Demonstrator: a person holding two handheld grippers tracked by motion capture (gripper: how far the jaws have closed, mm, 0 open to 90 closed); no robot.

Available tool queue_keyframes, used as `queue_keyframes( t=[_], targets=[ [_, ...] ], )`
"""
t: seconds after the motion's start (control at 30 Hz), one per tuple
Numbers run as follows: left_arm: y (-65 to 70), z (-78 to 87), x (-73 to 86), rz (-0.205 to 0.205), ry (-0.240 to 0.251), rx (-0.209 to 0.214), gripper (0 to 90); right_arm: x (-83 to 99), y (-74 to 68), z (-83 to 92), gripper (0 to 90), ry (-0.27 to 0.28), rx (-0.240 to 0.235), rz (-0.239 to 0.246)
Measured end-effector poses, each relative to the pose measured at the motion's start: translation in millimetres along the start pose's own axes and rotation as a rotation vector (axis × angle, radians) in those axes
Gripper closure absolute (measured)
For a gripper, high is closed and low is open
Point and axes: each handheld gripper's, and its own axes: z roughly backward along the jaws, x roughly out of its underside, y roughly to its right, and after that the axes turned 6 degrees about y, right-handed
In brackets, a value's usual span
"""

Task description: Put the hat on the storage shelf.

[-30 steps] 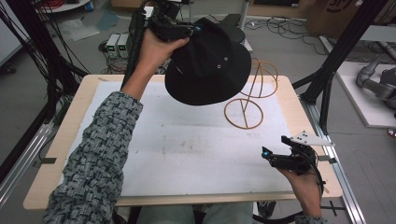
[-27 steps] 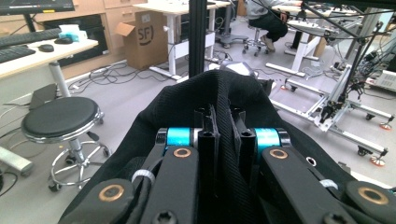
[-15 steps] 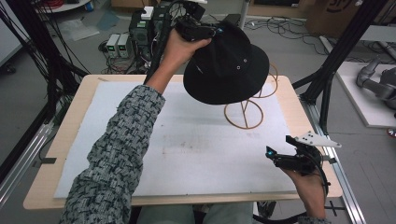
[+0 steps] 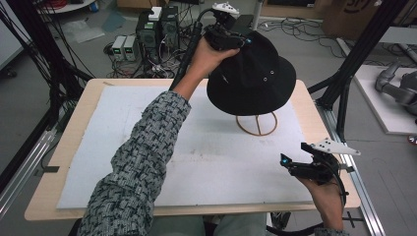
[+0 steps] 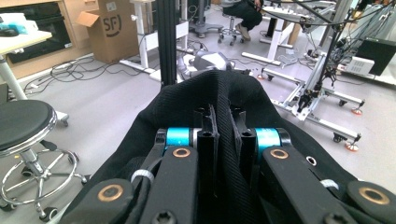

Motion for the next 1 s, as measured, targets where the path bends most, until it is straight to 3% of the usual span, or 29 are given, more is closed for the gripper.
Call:
queue_keyframes(
  t=[0.37, 0.67, 0.87, 1.0],
  targets=[
    [12.5, -30.9, 8.0, -0.016, -0.031, 0.022, 83.0, -1.8, 0.7, 0.3, 12.6, 0.009, -0.005, 0.006],
    [21.5, -56.0, 21.4, -0.059, -0.087, 0.033, 81.8, -0.2, 3.4, 3.0, 12.6, 0.006, -0.001, -0.005],
    [23.3, -63.8, 25.6, -0.064, -0.091, 0.036, 79.5, -0.5, 4.6, 4.7, 12.6, 0.012, 0.000, -0.008],
    [22.8, -64.5, 26.8, -0.068, -0.105, 0.034, 72.2, -0.7, 4.2, 4.2, 12.6, 0.013, 0.000, -0.009]
  ],
)
